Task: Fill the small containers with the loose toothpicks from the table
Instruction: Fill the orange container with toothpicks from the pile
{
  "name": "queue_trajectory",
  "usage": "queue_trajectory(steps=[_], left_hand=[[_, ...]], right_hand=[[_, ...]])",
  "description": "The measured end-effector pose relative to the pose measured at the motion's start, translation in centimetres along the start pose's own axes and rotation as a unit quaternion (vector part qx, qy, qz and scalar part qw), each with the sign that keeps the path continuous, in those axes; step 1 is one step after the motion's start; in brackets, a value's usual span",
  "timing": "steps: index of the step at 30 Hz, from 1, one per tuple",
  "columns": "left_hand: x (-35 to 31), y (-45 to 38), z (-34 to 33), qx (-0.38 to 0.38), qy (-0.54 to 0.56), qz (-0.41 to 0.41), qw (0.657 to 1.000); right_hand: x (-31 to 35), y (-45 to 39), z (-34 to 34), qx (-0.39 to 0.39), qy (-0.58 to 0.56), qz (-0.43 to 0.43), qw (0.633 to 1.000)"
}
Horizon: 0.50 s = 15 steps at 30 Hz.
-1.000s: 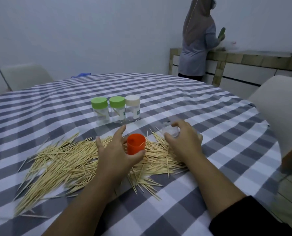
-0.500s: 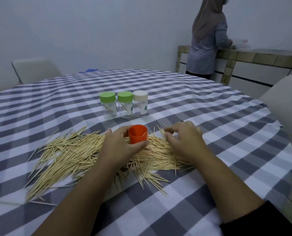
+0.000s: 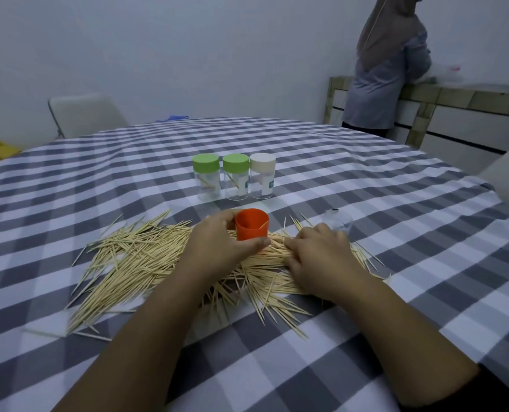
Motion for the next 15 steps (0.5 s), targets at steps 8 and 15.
queue_trajectory(steps=[8,15], left_hand=[[0.5,-0.2,0.0,-0.014,-0.009,0.008,1.000],[1.4,-0.4,0.9,-0.050,0.009,0.033,0.998]], right_hand=[[1.3,0.3,1.0,-0.057,0.078,0.016,0.995],[-0.5,0.3,1.4,-0.060,0.040,-0.031,0.997]])
Point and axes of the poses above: each hand's wrist, its own y-axis away from the middle knuckle, its own z-axis out of the back of the hand, x = y × z, the point moved 10 cm from there along -y, towards the middle knuckle, and after that the axes turned 1 degree about x, right-handed, at the moved point
